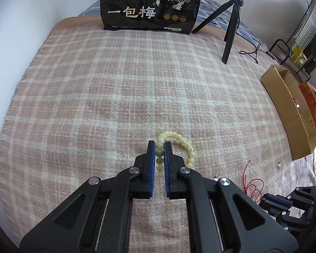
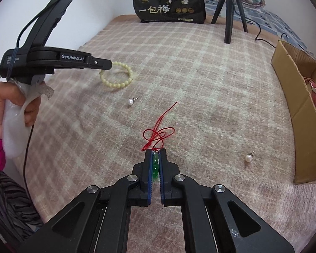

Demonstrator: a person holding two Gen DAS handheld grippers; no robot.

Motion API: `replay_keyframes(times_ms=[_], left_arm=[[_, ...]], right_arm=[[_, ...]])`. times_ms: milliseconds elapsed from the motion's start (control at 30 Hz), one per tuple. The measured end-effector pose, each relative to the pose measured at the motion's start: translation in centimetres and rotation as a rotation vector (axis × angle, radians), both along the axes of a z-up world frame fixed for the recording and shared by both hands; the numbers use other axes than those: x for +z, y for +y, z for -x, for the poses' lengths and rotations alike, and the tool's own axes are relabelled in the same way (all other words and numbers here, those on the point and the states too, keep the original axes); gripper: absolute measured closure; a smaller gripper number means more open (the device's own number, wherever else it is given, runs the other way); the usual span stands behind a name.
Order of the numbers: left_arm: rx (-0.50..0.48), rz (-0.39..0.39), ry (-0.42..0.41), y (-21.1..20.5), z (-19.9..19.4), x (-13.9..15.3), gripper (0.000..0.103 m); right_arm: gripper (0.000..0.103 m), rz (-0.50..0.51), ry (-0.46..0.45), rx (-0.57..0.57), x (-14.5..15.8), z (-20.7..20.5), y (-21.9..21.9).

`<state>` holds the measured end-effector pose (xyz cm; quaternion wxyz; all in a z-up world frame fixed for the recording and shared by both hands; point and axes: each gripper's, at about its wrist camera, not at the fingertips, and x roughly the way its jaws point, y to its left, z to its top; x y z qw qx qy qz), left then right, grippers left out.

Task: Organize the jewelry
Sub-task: 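Lift the beaded bracelet with the left tool while the right tool lifts the jade pendant, then carry the bracelet with the left tool over the box while the right tool carries the pendant there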

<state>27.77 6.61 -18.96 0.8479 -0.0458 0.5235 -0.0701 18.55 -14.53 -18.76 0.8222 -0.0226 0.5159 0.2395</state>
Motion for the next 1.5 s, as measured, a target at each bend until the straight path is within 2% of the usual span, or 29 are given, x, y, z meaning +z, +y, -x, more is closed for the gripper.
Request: replay_keyframes(times_ms=[667,1200,1500], left_arm=[[-0.031,0.062,-0.133,-0.8,2.1,6.6,0.098],[-0.13,0.092,-0.202,-4.9,5.1,10.6,0.097],[-0.203,0.117,-0.221,-9.1,6.0,11.9,0.097]], right_arm=[[0.099,-0.059,-0.128,-0.074,6.1,-0.2,-3.3],[0.099,-0.084,-0.218,-0.157,11.0,0.9,-7.3],[0.099,-0.086,-0.25,-0.21,12.9,1.1,-10.4]])
